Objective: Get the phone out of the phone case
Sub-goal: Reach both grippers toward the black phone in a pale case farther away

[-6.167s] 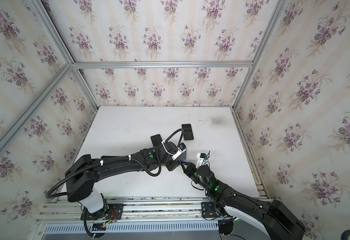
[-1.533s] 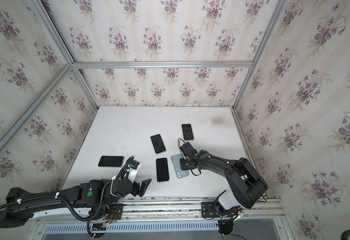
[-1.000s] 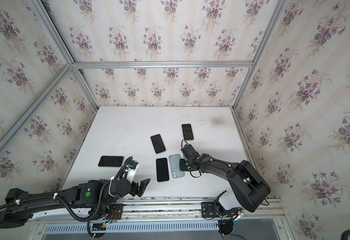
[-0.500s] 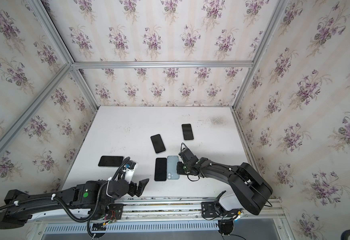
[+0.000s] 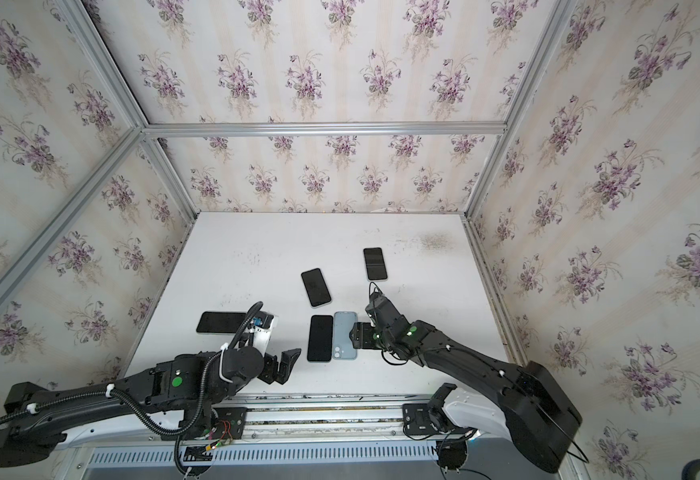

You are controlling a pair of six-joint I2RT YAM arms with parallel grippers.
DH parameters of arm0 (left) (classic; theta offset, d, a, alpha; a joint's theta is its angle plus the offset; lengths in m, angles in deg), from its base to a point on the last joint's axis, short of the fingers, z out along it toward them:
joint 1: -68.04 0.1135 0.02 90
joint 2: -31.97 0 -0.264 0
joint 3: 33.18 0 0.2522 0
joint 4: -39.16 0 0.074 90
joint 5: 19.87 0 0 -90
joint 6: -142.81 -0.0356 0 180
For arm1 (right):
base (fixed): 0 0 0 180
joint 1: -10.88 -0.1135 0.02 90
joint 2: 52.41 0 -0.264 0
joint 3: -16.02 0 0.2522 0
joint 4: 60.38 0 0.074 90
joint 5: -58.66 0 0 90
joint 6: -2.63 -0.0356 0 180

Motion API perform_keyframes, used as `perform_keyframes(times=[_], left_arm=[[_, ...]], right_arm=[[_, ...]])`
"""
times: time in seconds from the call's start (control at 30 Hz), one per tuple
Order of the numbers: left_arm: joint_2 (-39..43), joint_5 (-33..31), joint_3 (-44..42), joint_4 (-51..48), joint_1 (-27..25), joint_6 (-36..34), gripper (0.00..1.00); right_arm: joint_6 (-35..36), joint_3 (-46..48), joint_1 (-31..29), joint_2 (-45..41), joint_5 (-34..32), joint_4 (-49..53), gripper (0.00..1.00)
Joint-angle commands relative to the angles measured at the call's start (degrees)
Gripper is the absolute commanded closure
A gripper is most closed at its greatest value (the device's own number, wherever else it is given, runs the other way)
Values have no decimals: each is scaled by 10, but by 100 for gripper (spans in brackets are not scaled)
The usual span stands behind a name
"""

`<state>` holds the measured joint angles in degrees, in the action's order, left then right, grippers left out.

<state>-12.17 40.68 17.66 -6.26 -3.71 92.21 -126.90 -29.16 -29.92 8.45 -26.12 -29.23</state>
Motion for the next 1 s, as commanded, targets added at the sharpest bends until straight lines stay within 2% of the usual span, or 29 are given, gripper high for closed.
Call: perform_keyframes(times=[0.0, 0.2, 0.4, 0.7, 0.97], left_arm=[[-22, 45, 19, 7, 48, -12, 0], [-90, 164, 49, 43, 193, -58, 0], [-213, 249, 119, 44, 283, -75, 0], [-391, 317, 225, 54, 342, -56, 0], [-491, 315, 295, 50, 371, -46, 0]], right_arm=[[51, -8, -1, -63, -34, 57, 1], [111, -54, -1, -141, -49, 164, 0], [135, -64, -1, -173, -36, 198, 0], [138, -27, 0, -156, 4, 152, 0], [129, 11, -6, -160, 31, 99, 0]])
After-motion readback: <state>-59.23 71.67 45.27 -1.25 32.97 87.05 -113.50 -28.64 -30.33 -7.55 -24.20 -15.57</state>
